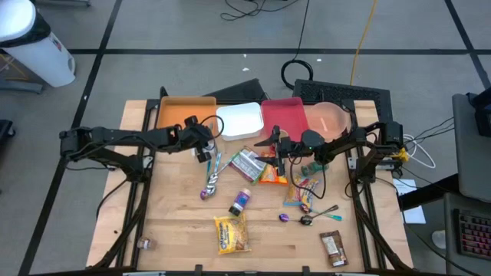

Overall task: Pick & Place Food Item
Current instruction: Put the blue baby spoon into the orange bin

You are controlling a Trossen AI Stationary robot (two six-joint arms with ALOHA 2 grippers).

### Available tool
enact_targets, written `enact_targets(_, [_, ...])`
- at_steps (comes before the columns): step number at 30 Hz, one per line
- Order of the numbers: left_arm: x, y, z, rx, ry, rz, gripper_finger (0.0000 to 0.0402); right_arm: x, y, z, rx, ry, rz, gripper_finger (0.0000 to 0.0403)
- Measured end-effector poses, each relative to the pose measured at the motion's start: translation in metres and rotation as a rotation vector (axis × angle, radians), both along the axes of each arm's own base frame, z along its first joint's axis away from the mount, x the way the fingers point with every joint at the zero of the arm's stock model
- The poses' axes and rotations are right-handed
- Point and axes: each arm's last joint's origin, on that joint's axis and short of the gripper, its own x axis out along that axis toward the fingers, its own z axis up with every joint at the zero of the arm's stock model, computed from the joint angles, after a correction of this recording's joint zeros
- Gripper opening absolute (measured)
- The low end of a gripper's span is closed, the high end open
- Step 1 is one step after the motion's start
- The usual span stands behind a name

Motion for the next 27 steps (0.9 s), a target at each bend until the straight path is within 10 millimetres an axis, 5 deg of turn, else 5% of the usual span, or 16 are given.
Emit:
enact_targets(21, [-0.006, 0.019, 0.000, -0.093, -0.034, 0.002, 0.0042, 0.000, 0.000, 0.000, -0.007, 0.002, -0.001, 0.0221])
enact_targets(27, [-0.008, 0.024, -0.001, -0.138, -0.051, 0.004, 0.0070, 0.000, 0.000, 0.000, -0.007, 0.002, -0.001, 0.0218])
